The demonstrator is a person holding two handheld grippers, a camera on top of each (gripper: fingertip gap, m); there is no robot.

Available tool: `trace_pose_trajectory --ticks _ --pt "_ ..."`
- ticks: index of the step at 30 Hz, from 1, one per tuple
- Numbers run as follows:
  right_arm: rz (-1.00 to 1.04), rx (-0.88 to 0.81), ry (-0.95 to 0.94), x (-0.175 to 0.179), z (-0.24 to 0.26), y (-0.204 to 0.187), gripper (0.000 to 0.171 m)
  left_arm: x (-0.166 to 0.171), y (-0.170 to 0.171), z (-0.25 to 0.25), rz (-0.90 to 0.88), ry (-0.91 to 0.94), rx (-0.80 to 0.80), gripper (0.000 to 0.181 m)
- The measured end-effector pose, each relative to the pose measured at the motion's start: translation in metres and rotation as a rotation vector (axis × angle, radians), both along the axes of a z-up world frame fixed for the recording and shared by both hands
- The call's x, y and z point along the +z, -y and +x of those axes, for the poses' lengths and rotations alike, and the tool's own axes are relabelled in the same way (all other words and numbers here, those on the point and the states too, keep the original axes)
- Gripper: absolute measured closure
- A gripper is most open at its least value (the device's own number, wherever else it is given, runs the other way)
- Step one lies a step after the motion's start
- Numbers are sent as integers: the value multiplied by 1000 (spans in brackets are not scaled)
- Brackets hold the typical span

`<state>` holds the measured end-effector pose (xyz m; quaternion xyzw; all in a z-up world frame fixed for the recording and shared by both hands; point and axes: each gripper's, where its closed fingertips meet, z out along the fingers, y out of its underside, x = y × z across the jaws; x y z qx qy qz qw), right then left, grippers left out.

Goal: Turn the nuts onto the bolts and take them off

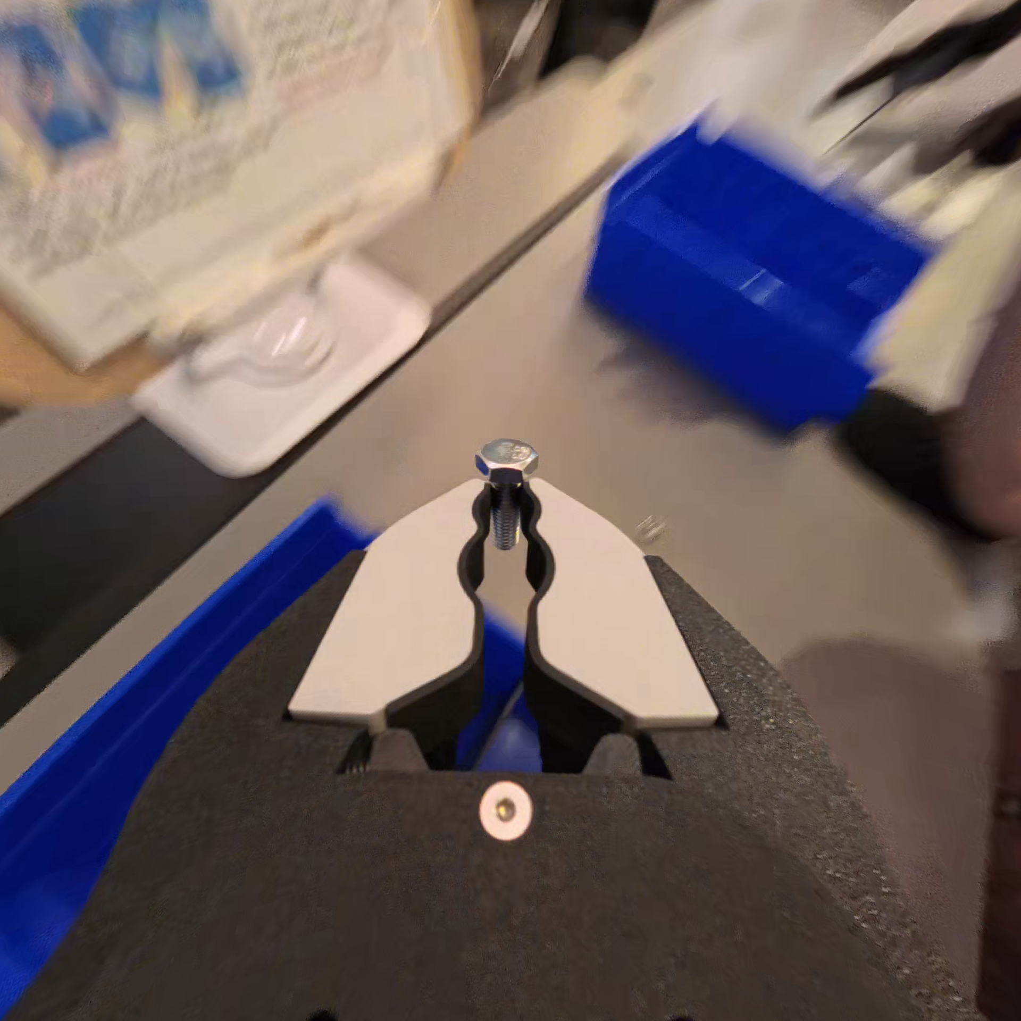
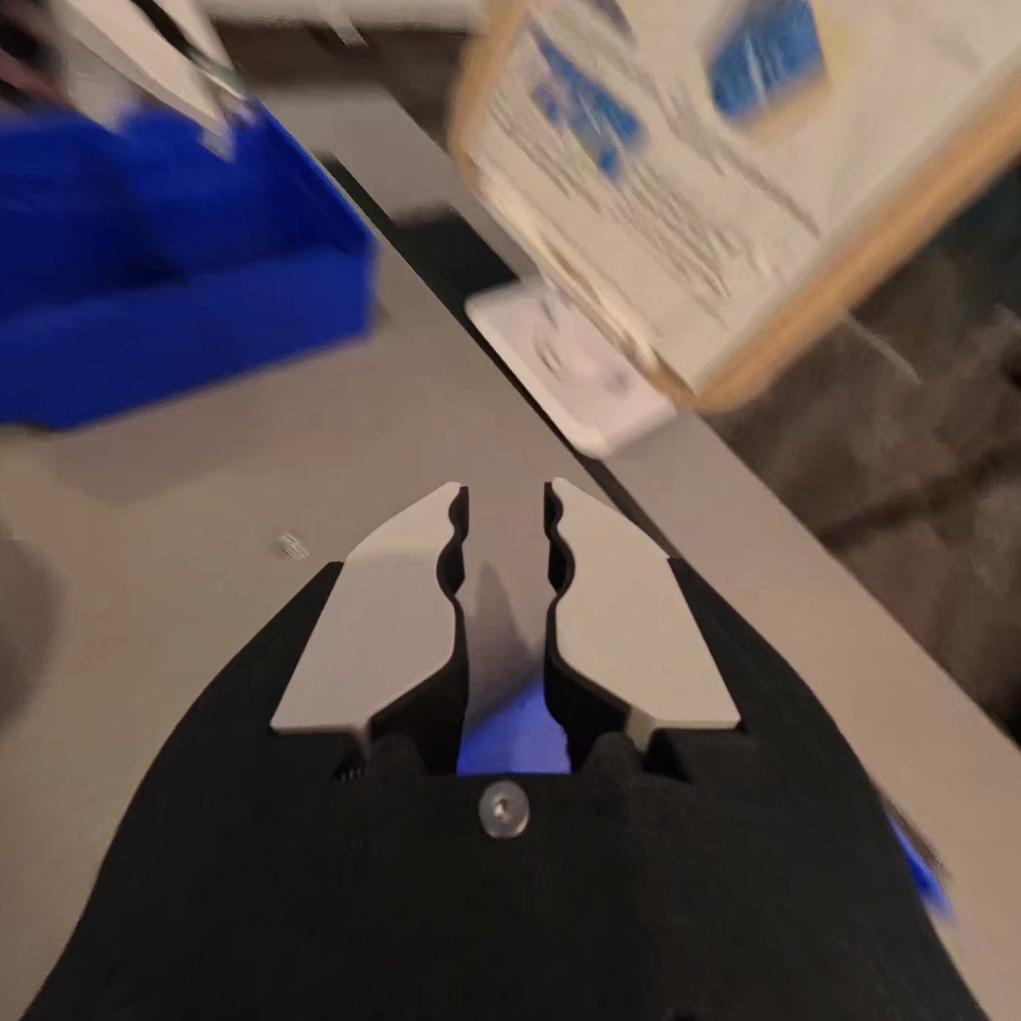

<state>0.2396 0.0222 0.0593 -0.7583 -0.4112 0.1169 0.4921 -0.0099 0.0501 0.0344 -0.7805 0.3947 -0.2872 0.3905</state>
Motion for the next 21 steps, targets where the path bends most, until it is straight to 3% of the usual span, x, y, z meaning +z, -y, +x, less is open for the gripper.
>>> trace_pose_trajectory --ticks 1,5,9,11,13,14,17,21 --pt "41 121 -89 12 -27 9 141 24 16 19 29 116 -51 172" --pt "61 489 -424 47 -111 55 132 86 72 77 109 435 -218 172" --pt "-16 596 -510 43 -145 72 125 100 105 113 113 536 -328 172" --pt "-48 657 -587 48 -151 80 130 99 110 124 126 533 -342 172" --pt "-90 748 -696 59 -149 91 149 97 111 131 147 519 -344 172" --pt "-109 760 -731 62 -147 91 159 98 112 132 156 530 -349 172" --pt "-145 751 -736 59 -145 86 161 99 113 133 152 565 -342 172" --pt "-17 591 -531 43 -138 66 161 88 103 124 166 508 -289 164"
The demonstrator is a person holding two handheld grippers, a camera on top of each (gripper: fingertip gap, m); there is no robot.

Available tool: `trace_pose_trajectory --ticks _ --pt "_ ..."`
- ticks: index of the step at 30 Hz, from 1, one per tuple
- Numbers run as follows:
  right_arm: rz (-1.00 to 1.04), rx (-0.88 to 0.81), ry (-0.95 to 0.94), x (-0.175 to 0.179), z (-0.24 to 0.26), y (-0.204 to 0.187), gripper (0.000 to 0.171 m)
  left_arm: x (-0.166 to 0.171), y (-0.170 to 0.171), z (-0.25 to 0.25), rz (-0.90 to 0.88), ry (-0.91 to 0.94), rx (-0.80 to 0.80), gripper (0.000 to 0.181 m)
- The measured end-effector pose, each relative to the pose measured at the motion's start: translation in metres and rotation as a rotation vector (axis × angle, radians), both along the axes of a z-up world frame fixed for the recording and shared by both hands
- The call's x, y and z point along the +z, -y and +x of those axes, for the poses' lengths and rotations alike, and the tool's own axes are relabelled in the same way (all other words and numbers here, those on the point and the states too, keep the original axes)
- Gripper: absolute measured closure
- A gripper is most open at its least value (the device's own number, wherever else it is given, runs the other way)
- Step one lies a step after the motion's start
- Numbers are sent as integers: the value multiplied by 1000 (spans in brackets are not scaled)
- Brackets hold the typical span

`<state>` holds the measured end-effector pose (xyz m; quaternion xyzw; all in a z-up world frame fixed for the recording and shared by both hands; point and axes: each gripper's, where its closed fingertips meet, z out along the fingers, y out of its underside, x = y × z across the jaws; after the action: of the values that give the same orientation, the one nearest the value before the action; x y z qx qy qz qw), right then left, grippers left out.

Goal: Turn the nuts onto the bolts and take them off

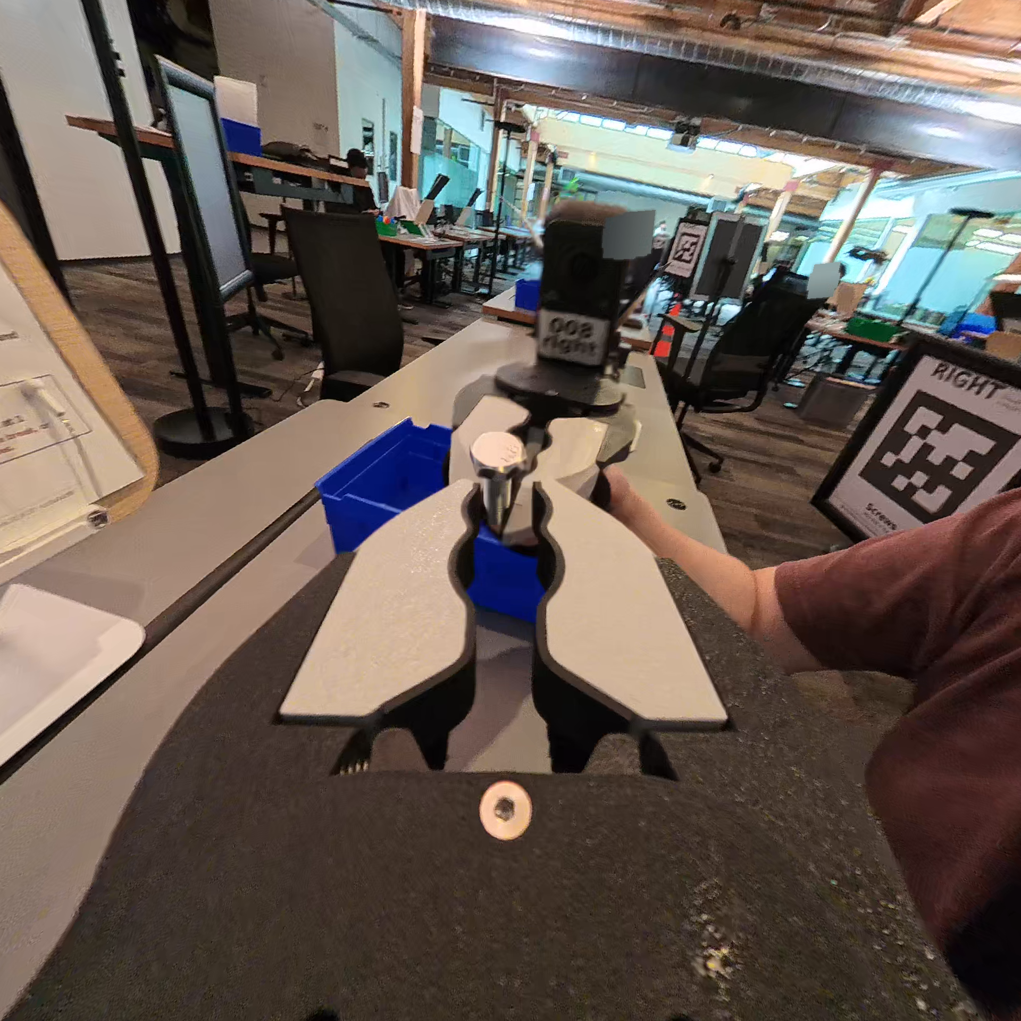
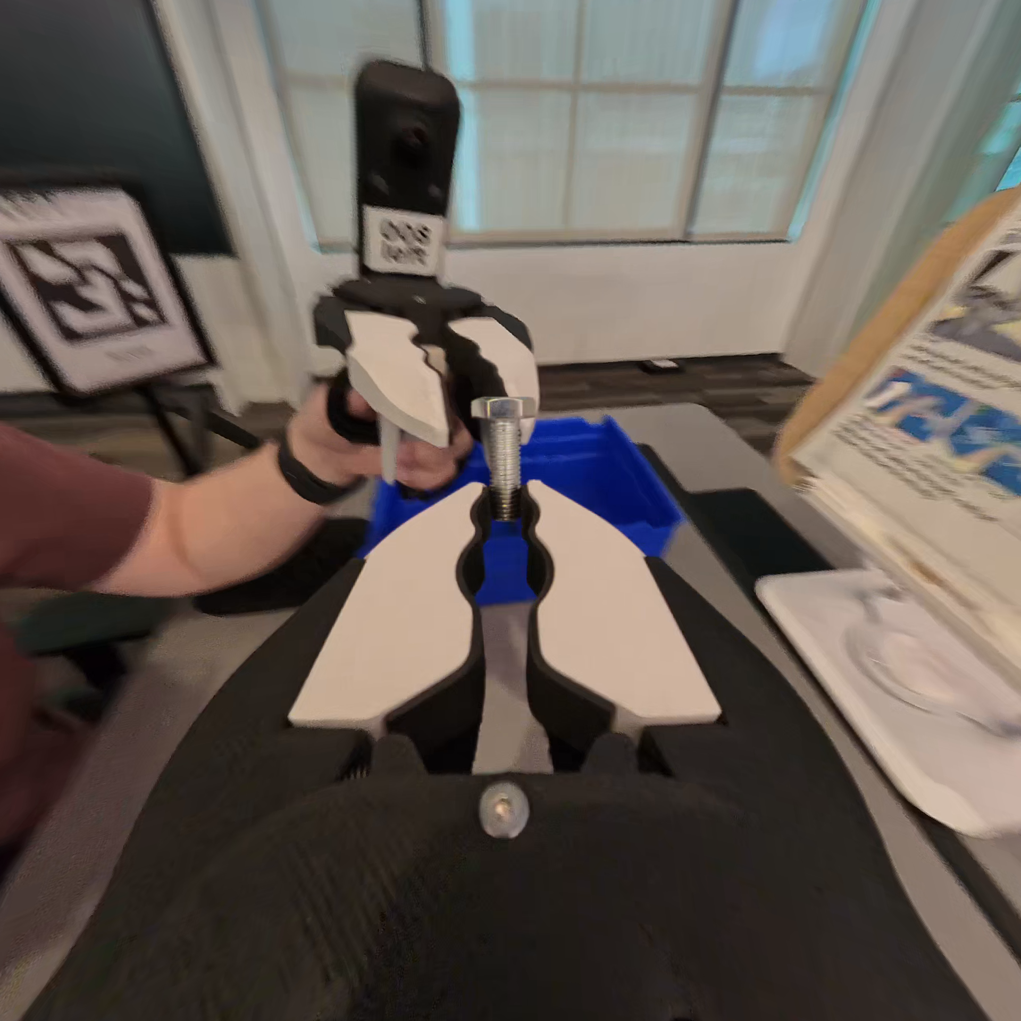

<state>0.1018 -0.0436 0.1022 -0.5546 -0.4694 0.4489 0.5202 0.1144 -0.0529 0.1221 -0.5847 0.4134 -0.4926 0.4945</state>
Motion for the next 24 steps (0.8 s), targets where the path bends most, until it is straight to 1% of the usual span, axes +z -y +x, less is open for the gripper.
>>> trace_pose_trajectory --ticks 1,5,7,10,12,15,18,20,24 --pt "61 -61 58 -3 4 -5 161 -3 -4 -4 18 -19 31 160" --pt "345 -242 312 -13 15 -14 161 -18 -9 -9 127 -123 99 158" --pt "450 -284 418 -19 17 -14 161 -23 -9 -8 190 -189 122 152" --pt "547 -285 488 -22 15 -9 161 -27 -7 -9 286 -260 151 145" --pt "587 -284 509 -24 13 -7 161 -30 -9 -11 311 -297 180 144" --pt "642 -303 568 -30 11 -8 161 -38 0 -6 271 -303 109 146" --pt "663 -296 610 -38 9 -9 161 -38 0 -5 257 -272 100 149" --pt "669 -290 621 -41 7 -9 161 -37 4 -4 243 -262 65 152" --pt "677 -290 629 -42 6 -10 161 -49 -1 -5 286 -357 105 153"
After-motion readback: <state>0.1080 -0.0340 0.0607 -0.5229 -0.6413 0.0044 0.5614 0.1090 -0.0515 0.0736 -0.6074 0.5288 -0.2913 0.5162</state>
